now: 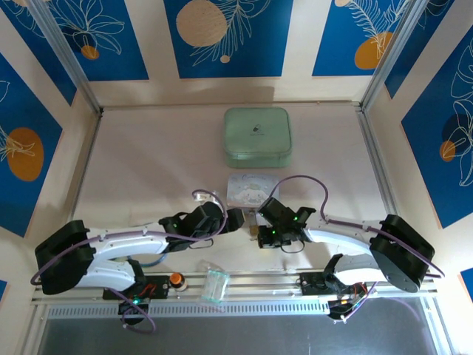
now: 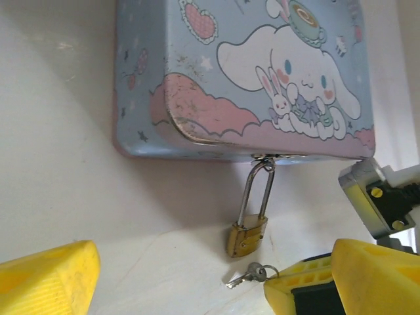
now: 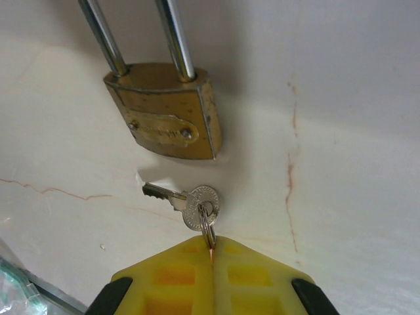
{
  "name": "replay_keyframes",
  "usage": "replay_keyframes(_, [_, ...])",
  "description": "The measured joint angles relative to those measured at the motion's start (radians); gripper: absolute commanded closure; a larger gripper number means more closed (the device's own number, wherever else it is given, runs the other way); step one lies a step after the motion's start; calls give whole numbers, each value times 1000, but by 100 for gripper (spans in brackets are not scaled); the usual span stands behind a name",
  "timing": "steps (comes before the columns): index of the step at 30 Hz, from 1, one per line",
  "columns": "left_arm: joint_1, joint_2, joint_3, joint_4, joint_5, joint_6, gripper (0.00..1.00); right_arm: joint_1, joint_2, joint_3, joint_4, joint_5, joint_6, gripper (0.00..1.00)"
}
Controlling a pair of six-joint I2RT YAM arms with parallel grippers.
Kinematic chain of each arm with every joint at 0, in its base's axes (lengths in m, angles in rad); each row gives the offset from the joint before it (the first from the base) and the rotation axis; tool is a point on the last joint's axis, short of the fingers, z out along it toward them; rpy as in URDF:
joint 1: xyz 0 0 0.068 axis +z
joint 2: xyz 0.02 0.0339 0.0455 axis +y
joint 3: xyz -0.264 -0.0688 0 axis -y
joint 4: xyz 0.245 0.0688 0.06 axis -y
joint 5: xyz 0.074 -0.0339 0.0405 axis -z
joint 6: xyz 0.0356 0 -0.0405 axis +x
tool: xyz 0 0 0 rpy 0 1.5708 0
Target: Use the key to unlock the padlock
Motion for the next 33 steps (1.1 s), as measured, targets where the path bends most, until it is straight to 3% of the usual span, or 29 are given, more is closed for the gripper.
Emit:
replay_keyframes(4, [0,5,-6,23,-14,-3,9,-1,0,0,-1,0,-7,93])
replay_keyframes(8, [0,26,3,27,-14,-4,9,-1,0,0,-9,5,-21,79])
replay_keyframes(18, [0,43,3,29,-19,-18,8,-7,0,39,-96,64,-47,57])
replay_keyframes(33, [0,29,4,25,-33,-26,8,-33,21,60,-90,60,-101,60])
